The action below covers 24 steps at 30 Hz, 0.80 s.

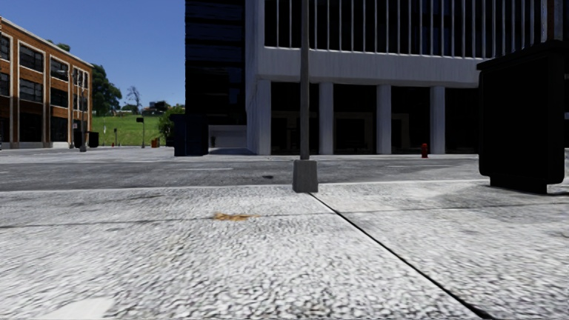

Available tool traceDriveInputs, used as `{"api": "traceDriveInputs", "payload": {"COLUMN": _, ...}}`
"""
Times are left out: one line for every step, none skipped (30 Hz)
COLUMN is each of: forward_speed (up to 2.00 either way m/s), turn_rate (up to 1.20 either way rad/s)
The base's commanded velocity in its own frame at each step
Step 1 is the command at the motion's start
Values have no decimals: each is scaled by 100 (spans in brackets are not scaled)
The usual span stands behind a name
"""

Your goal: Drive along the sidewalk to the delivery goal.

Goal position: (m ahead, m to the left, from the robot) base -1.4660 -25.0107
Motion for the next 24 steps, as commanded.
{"api": "traceDriveInputs", "payload": {"forward_speed": 200, "turn_rate": -69}}
{"api": "traceDriveInputs", "payload": {"forward_speed": 200, "turn_rate": -69}}
{"api": "traceDriveInputs", "payload": {"forward_speed": 200, "turn_rate": -69}}
{"api": "traceDriveInputs", "payload": {"forward_speed": 200, "turn_rate": -70}}
{"api": "traceDriveInputs", "payload": {"forward_speed": 200, "turn_rate": -72}}
{"api": "traceDriveInputs", "payload": {"forward_speed": 200, "turn_rate": -72}}
{"api": "traceDriveInputs", "payload": {"forward_speed": 200, "turn_rate": -76}}
{"api": "traceDriveInputs", "payload": {"forward_speed": 200, "turn_rate": -78}}
{"api": "traceDriveInputs", "payload": {"forward_speed": 200, "turn_rate": -78}}
{"api": "traceDriveInputs", "payload": {"forward_speed": 200, "turn_rate": -79}}
{"api": "traceDriveInputs", "payload": {"forward_speed": 200, "turn_rate": -79}}
{"api": "traceDriveInputs", "payload": {"forward_speed": 178, "turn_rate": -79}}
{"api": "traceDriveInputs", "payload": {"forward_speed": 178, "turn_rate": -79}}
{"api": "traceDriveInputs", "payload": {"forward_speed": 172, "turn_rate": -79}}
{"api": "traceDriveInputs", "payload": {"forward_speed": 168, "turn_rate": -79}}
{"api": "traceDriveInputs", "payload": {"forward_speed": 166, "turn_rate": -79}}
{"api": "traceDriveInputs", "payload": {"forward_speed": 164, "turn_rate": -82}}
{"api": "traceDriveInputs", "payload": {"forward_speed": 164, "turn_rate": -82}}
{"api": "traceDriveInputs", "payload": {"forward_speed": 163, "turn_rate": -83}}
{"api": "traceDriveInputs", "payload": {"forward_speed": 163, "turn_rate": -83}}
{"api": "traceDriveInputs", "payload": {"forward_speed": 163, "turn_rate": -84}}
{"api": "traceDriveInputs", "payload": {"forward_speed": 163, "turn_rate": -84}}
{"api": "traceDriveInputs", "payload": {"forward_speed": 163, "turn_rate": -84}}
{"api": "traceDriveInputs", "payload": {"forward_speed": 163, "turn_rate": -84}}
